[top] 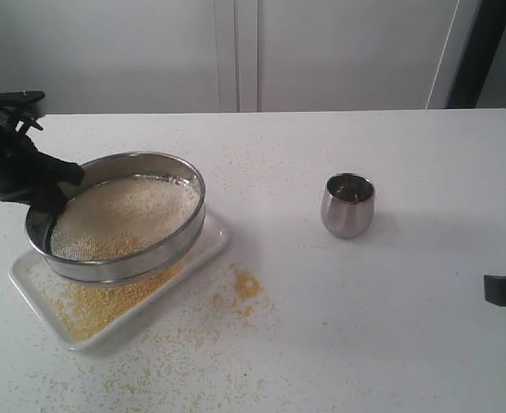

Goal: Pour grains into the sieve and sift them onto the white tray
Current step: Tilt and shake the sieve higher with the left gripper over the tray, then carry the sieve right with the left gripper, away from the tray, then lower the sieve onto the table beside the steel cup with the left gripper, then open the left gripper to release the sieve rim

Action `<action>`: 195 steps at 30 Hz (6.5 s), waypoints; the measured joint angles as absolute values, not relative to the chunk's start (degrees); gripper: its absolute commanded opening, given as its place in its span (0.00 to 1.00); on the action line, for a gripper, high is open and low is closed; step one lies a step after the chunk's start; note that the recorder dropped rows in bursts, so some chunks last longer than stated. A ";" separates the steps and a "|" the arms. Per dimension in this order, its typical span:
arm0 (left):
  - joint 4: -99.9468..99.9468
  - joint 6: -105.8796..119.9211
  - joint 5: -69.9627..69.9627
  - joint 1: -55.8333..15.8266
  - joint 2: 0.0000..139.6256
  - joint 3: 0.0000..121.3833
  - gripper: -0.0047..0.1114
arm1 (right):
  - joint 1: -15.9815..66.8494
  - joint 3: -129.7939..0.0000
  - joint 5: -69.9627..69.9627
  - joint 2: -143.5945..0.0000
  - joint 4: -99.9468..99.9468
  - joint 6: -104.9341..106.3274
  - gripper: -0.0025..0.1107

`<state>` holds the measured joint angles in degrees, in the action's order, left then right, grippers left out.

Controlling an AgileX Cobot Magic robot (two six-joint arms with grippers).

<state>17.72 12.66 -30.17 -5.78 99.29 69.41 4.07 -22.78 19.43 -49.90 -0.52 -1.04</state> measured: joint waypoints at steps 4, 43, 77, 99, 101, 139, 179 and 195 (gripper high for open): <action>17.72 15.98 -29.88 -5.67 99.18 69.52 0.04 | 4.07 -22.78 19.43 -49.90 -0.52 -1.04 0.02; 18.52 11.24 -26.75 -16.59 125.94 109.63 0.04 | 4.07 -22.78 19.43 -49.90 -0.52 -1.04 0.02; 16.61 15.48 -36.13 -19.66 139.32 128.72 0.04 | 4.07 -22.78 19.43 -49.90 -0.52 -1.04 0.02; 18.90 17.45 -35.32 -20.76 139.32 128.72 0.04 | 4.07 -22.78 19.43 -49.90 -0.52 -1.04 0.02; 18.90 17.45 -35.71 -20.76 139.32 128.72 0.04 | 4.07 -22.78 19.43 -49.90 -0.52 -1.04 0.02; 21.53 24.68 -44.84 -24.55 110.93 95.13 0.04 | 4.07 -22.78 19.43 -49.90 -0.52 -2.29 0.02; 24.32 23.08 -20.27 -38.18 118.27 82.49 0.55 | 4.07 -22.78 19.43 -49.90 -0.52 -2.29 0.02; 24.38 19.05 -26.51 -38.04 112.06 82.61 0.35 | 4.07 -22.78 19.54 -49.90 -0.52 -2.29 0.02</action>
